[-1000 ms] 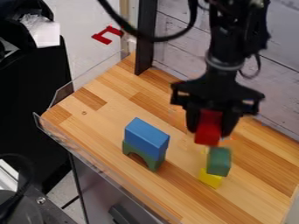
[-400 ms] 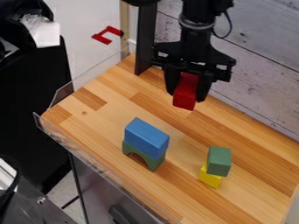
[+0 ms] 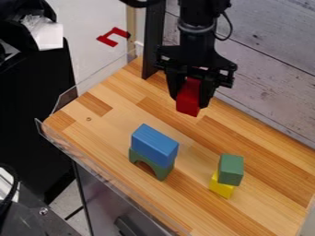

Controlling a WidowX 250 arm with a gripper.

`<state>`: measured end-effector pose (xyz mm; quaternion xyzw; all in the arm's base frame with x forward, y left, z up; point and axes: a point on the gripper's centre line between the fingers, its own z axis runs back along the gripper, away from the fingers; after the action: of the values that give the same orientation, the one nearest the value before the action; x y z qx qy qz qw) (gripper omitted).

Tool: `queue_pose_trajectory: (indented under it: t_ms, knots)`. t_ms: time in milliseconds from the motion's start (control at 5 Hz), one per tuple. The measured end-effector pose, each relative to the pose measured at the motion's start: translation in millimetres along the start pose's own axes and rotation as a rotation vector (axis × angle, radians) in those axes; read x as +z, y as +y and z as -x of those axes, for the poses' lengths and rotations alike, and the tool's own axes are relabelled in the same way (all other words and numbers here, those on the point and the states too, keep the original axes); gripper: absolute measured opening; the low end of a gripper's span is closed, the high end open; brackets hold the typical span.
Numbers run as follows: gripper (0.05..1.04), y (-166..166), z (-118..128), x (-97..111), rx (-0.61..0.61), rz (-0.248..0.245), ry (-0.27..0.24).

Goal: Move the red ford

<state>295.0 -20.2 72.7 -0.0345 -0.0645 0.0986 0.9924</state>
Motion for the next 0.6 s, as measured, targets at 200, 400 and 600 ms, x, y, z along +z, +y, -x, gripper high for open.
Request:
queue_pose_trajectory:
  t_ms: [200,400,600]
  knots:
    - [0.571,0,1,-12,-0.049,-0.026,0.019]
    - [0.571,-4,4,-24,-0.086,-0.049,0.043]
    - [0.571,-13,4,-33,-0.126,-0.062,0.060]
